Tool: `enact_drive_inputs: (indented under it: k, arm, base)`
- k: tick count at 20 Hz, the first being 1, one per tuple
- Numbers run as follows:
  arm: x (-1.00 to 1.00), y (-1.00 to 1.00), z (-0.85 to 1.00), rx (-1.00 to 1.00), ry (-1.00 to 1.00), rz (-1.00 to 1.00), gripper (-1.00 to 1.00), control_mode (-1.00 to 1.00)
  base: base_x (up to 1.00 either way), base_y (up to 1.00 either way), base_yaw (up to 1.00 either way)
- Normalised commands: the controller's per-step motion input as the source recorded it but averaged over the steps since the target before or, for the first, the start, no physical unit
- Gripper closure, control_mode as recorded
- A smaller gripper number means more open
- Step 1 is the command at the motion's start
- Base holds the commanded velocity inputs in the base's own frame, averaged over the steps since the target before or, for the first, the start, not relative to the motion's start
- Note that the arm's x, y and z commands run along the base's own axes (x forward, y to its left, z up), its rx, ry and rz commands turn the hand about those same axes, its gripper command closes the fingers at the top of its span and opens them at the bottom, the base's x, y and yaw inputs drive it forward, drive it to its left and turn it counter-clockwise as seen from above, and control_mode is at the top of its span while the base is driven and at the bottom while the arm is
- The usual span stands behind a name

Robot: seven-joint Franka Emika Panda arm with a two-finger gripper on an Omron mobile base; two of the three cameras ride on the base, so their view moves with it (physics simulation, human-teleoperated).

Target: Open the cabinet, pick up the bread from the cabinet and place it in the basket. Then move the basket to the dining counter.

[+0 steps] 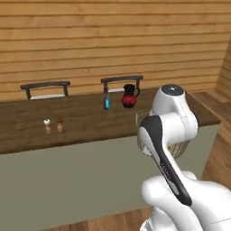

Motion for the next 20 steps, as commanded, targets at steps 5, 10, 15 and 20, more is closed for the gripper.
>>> enact_drive_inputs:
  k: [5, 10, 15, 20]
  arm:
    - [0.00, 0.00, 0.00, 0.00, 0.00, 0.00, 1.00, 1.00]
    - [0.00, 0.00, 0.00, 0.00, 0.00, 0.00, 1.00, 1.00]
    - [0.00, 0.00, 0.00, 0.00, 0.00, 0.00, 1.00, 1.00]
    - [0.00, 0.00, 0.00, 0.00, 0.00, 0.00, 1.00, 1.00]
  base:
    - [0.09, -0.99, 0.41]
    - [0.50, -0.72, 0.00]
    - [0.66, -0.27, -0.22]
    - [0.48, 0.00, -0.33]
